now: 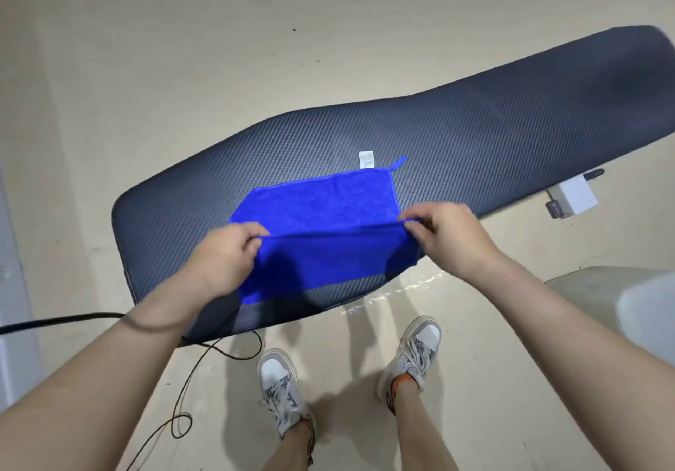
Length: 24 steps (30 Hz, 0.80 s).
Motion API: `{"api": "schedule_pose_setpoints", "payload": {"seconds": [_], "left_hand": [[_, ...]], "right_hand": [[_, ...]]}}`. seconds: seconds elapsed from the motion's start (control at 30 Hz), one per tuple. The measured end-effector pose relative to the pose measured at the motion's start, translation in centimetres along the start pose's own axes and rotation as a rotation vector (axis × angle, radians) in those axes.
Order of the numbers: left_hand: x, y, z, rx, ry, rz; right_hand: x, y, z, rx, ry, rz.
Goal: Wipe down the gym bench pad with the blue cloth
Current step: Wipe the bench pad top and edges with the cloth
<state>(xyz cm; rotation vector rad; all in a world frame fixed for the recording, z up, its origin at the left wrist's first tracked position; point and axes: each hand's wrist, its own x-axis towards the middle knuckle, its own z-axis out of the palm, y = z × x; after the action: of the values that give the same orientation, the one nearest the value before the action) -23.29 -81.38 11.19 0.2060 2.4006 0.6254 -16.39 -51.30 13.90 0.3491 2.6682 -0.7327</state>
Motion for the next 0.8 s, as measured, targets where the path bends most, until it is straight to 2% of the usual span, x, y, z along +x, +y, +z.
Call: {"api": "schedule_pose_setpoints", "payload": {"seconds": [0.07, 0.13, 0.17, 0.23, 0.33, 0.37, 0.43, 0.5, 0.63, 0.8], "left_hand": [[2.1, 0.6, -0.7, 0.025, 0.199, -0.049], [3.3, 1.5, -1.4, 0.062, 0.424, -0.101], [3.6, 1.8, -1.6, 0.08, 0.524, -0.122], [3.9, 2.3, -1.0, 0.09, 0.613, -0.067], [3.8, 1.7, 2.6, 0.084, 0.521, 0.157], [3.7, 1.4, 4.0, 0.138, 0.464, 0.156], [4.1, 0.5, 7.0, 0.231, 0.354, -0.003], [4.2, 0.1, 8.4, 0.24, 0.33, -0.163], [5.8, 1.8, 10.5, 0.261, 0.384, -0.212], [11.9, 7.1, 11.4, 0.433, 0.482, 0.071]], "right_hand": [[2.4, -1.7, -0.2, -0.012, 0.186, 0.008], [4.3, -2.7, 0.1, -0.012, 0.299, -0.012], [4.8, -3.1, 0.6, -0.064, 0.31, -0.049], [4.8, -3.2, 2.7, -0.269, 0.235, -0.174], [4.0, -2.9, 7.3, -0.424, 0.012, -0.361], [3.9, -2.6, 8.5, -0.448, -0.038, -0.386], [4.6, -1.7, 10.5, -0.461, -0.091, -0.377], [5.2, -0.9, 11.1, -0.45, -0.081, -0.384], [6.2, 2.3, 10.8, -0.466, -0.038, -0.473], [8.3, 7.5, 7.4, -0.468, 0.119, -0.289]]}}
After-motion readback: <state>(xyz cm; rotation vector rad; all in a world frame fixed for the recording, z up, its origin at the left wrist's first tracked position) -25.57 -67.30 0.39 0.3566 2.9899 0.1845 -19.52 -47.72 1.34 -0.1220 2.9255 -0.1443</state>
